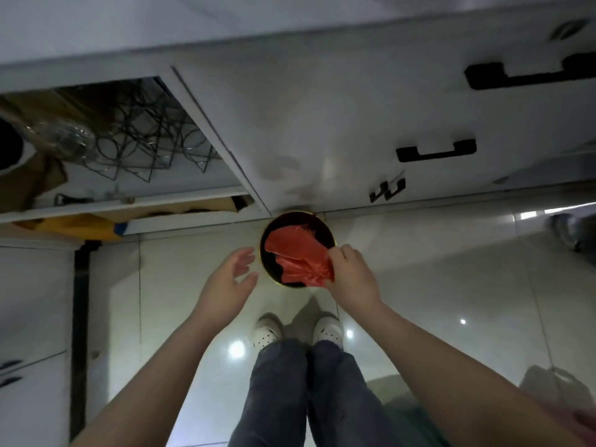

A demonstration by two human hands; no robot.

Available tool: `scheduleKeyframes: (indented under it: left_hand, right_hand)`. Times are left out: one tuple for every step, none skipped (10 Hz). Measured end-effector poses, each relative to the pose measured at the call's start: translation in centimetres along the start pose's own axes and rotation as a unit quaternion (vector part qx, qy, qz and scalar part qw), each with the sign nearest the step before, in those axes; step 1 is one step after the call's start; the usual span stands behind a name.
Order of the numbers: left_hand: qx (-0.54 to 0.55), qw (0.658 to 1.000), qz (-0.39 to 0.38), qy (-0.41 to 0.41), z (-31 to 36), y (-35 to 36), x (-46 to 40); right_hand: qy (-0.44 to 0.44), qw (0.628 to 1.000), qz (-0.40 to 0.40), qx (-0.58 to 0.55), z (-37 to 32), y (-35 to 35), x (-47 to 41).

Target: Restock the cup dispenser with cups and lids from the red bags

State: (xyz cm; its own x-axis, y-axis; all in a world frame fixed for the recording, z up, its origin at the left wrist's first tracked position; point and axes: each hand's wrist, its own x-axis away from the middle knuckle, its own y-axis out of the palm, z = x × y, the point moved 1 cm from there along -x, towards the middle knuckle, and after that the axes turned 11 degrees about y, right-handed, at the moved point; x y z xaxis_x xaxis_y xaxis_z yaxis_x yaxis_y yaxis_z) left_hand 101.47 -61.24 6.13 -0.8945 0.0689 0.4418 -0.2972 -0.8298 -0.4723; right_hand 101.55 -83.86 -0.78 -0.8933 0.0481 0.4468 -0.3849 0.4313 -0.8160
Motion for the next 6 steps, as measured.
scheduleKeyframes:
  left_hand:
    - [0.004,1.0,0.024,-0.003,-3.0,1.0,-1.3]
    - [0.015,0.999,0.046,-0.002,-6.0,2.1,-2.9]
    - [0.029,0.999,0.046,0.0,-8.2,3.3,-4.0]
    - [0.043,0.998,0.041,-0.02,-9.3,3.8,-3.1]
    - [0.043,0.998,0.023,-0.033,-8.3,3.7,-0.9]
    - [0.043,0.999,0.02,-0.027,-5.8,3.0,0.8]
  right_hand:
    - [-0.055,0.996,0.018,0.068,-0.1,3.7,-2.6]
    - [-0.088,0.988,0.058,0.11,0.6,7.5,-5.0]
    - [-0.07,0.985,0.024,0.153,1.9,10.9,-6.2]
    - [-0.046,0.979,-0.062,0.19,2.9,12.8,-4.5]
    - [-0.024,0.989,-0.079,0.119,3.3,11.0,-1.4]
    - [-0.008,0.997,-0.066,0.039,3.2,7.4,0.8]
